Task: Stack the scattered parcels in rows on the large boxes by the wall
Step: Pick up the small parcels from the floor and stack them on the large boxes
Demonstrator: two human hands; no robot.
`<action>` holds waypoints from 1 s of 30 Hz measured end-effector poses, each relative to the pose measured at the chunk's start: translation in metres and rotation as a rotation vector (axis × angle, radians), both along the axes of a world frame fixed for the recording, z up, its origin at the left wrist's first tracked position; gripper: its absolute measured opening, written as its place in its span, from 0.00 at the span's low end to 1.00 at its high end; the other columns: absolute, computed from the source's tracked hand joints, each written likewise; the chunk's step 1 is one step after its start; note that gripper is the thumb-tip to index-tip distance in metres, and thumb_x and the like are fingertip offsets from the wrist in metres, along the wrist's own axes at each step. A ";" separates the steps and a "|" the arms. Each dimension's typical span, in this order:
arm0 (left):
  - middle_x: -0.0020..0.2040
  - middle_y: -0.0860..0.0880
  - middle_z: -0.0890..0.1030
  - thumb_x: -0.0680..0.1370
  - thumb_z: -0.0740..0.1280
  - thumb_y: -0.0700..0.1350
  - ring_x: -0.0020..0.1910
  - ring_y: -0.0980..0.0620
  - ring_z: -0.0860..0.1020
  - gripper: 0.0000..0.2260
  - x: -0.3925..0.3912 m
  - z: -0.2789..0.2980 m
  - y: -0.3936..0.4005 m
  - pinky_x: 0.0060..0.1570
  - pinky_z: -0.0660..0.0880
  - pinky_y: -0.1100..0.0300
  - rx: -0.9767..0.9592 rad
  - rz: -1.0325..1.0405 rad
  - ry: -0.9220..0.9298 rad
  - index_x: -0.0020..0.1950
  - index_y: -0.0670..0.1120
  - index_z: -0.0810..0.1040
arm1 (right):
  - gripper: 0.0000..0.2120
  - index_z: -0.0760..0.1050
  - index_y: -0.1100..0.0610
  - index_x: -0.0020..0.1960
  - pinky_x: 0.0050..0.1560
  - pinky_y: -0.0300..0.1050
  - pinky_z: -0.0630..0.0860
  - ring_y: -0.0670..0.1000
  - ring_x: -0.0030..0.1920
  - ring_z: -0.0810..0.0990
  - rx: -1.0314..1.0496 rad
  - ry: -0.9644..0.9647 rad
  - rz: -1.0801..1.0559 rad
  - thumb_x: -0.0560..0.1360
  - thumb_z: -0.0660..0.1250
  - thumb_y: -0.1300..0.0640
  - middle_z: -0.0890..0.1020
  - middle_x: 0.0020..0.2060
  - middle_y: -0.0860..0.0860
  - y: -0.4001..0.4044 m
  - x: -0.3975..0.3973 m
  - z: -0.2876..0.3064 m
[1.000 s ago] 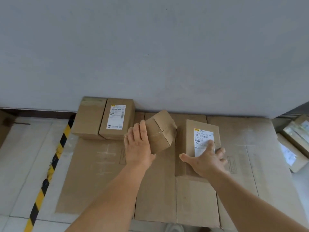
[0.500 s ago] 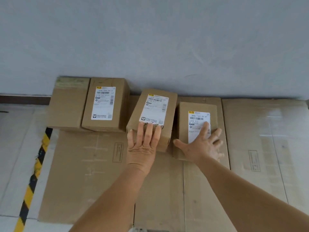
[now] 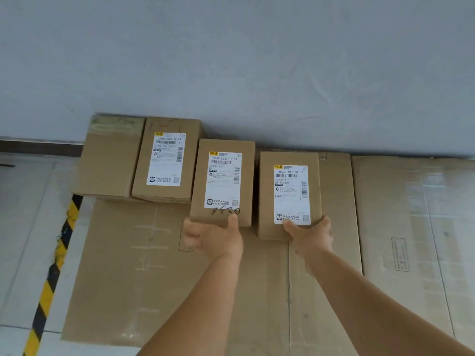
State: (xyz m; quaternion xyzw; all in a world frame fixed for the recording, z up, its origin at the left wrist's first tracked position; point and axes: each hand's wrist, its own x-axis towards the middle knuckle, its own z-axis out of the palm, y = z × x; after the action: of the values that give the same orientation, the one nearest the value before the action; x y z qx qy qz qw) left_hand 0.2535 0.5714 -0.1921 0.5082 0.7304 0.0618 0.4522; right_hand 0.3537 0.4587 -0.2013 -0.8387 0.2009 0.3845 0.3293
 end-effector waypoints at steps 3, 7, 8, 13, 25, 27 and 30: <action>0.70 0.44 0.70 0.74 0.70 0.51 0.63 0.43 0.75 0.43 0.004 -0.012 0.009 0.64 0.71 0.49 -0.212 0.206 -0.156 0.77 0.43 0.44 | 0.32 0.63 0.51 0.67 0.52 0.56 0.79 0.57 0.48 0.80 0.060 -0.015 -0.051 0.67 0.74 0.51 0.76 0.58 0.55 0.014 -0.003 -0.002; 0.61 0.51 0.78 0.73 0.67 0.51 0.55 0.44 0.80 0.42 0.017 -0.024 0.021 0.61 0.74 0.45 -0.306 0.242 -0.250 0.77 0.53 0.43 | 0.30 0.61 0.49 0.70 0.52 0.55 0.79 0.57 0.43 0.80 0.049 -0.037 -0.040 0.72 0.69 0.50 0.74 0.60 0.57 0.026 0.006 -0.003; 0.60 0.51 0.77 0.75 0.66 0.48 0.55 0.44 0.80 0.42 0.021 -0.023 0.025 0.61 0.73 0.45 -0.306 0.241 -0.260 0.77 0.54 0.40 | 0.28 0.60 0.47 0.72 0.52 0.54 0.79 0.56 0.41 0.79 0.044 -0.033 -0.018 0.74 0.67 0.50 0.71 0.62 0.58 0.028 0.009 -0.002; 0.61 0.46 0.77 0.78 0.65 0.45 0.55 0.42 0.80 0.36 0.037 -0.013 0.043 0.60 0.75 0.45 -0.312 0.263 -0.322 0.77 0.49 0.45 | 0.26 0.58 0.46 0.75 0.50 0.42 0.68 0.49 0.34 0.68 0.067 -0.088 0.017 0.79 0.59 0.55 0.60 0.67 0.60 0.038 0.024 0.001; 0.57 0.48 0.78 0.80 0.61 0.40 0.37 0.50 0.81 0.15 0.040 -0.009 0.051 0.32 0.75 0.63 -0.392 0.332 -0.353 0.67 0.45 0.67 | 0.23 0.66 0.50 0.69 0.49 0.50 0.77 0.57 0.45 0.81 0.122 -0.107 -0.166 0.75 0.66 0.53 0.73 0.62 0.55 0.044 0.030 -0.020; 0.55 0.48 0.78 0.80 0.62 0.40 0.35 0.51 0.81 0.15 0.038 -0.008 0.053 0.34 0.76 0.62 -0.392 0.309 -0.364 0.67 0.44 0.67 | 0.23 0.66 0.50 0.69 0.52 0.51 0.78 0.57 0.46 0.82 0.136 -0.108 -0.165 0.74 0.66 0.52 0.74 0.62 0.55 0.045 0.028 -0.019; 0.55 0.47 0.78 0.80 0.64 0.43 0.37 0.53 0.80 0.16 0.035 -0.006 0.051 0.46 0.78 0.57 -0.387 0.239 -0.353 0.67 0.42 0.68 | 0.27 0.64 0.50 0.71 0.56 0.54 0.78 0.57 0.51 0.81 0.147 -0.107 -0.155 0.73 0.67 0.50 0.74 0.63 0.53 0.041 0.023 -0.014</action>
State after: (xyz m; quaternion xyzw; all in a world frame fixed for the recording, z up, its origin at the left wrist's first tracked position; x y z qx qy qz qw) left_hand 0.2881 0.6219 -0.1980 0.3040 0.6932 0.0617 0.6506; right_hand 0.3766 0.5000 -0.2148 -0.8135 0.2186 0.3264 0.4288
